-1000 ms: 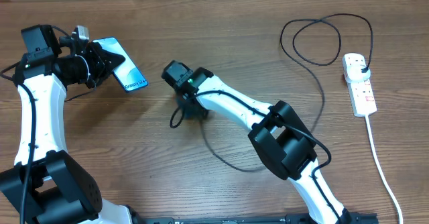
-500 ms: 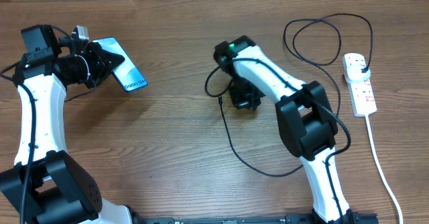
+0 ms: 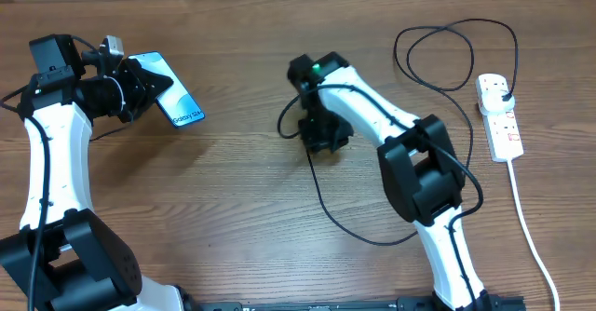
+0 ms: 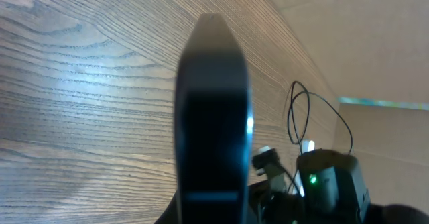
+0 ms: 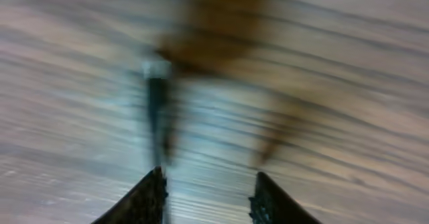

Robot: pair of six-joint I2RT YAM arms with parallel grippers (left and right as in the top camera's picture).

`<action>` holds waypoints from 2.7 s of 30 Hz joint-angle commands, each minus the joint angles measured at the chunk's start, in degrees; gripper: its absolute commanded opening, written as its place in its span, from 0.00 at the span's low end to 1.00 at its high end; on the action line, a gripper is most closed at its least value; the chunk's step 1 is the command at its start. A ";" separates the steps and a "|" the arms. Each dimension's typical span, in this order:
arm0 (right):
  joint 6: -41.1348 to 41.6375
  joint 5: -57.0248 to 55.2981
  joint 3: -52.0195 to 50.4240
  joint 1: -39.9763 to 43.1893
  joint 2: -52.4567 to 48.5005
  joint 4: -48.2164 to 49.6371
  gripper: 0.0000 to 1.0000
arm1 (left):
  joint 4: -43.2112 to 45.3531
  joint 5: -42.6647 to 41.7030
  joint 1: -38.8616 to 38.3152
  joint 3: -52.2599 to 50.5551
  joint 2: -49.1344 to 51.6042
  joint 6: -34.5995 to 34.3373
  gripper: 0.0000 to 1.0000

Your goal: Plug charger to phone and switch on socket

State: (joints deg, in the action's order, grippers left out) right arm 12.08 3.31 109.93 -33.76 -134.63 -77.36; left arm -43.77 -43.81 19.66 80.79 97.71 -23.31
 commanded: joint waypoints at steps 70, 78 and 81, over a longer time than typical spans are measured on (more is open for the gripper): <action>1.53 5.40 -11.23 5.22 8.72 10.25 0.04 | 2.12 -9.31 0.57 0.79 -2.36 5.60 0.04; -15.67 34.01 -11.26 8.09 25.46 9.46 0.04 | 14.58 -35.28 0.28 0.79 -2.36 4.68 0.04; -19.96 43.76 -11.26 8.11 29.24 9.40 0.04 | 21.22 -41.97 -0.90 0.79 -2.36 0.22 0.04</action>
State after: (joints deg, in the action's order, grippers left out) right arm 0.30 31.33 98.10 -25.80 -110.00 -67.77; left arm -25.80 -70.70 19.57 80.79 97.71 -19.86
